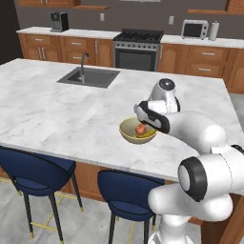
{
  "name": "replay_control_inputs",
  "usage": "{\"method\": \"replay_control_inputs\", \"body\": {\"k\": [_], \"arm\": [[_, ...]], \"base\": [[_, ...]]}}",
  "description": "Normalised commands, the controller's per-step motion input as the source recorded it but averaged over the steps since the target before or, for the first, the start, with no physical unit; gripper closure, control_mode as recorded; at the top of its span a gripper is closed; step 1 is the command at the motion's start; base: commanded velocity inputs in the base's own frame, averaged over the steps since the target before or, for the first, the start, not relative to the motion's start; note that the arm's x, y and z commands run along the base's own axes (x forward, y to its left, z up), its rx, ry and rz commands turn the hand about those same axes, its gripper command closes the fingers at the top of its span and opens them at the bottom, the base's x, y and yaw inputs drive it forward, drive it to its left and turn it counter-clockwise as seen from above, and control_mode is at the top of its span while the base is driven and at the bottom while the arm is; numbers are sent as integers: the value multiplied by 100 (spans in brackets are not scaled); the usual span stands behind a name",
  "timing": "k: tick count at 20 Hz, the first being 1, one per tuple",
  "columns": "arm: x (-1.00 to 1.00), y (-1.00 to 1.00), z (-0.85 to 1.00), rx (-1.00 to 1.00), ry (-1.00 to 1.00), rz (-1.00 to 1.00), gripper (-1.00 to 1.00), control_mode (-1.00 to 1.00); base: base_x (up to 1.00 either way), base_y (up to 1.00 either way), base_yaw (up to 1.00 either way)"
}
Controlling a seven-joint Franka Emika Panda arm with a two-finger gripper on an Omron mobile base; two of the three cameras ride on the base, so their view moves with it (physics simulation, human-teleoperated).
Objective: Retrieve the banana and peach from the fridge and place them into the bowl on the dining table.
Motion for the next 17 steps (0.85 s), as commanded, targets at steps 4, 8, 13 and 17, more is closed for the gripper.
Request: {"method": "replay_control_inputs", "body": {"k": [4,8,13,17], "arm": [[-100,-14,100,0,-29,-4,-100,-100],[-100,-2,100,0,-20,-5,-100,-100],[-92,-8,97,0,-20,-4,-100,-100],[-63,-9,82,0,-6,-2,-100,-100]], "base": [[0,0,0],[0,0,0],[0,0,0],[0,0,0]]}}
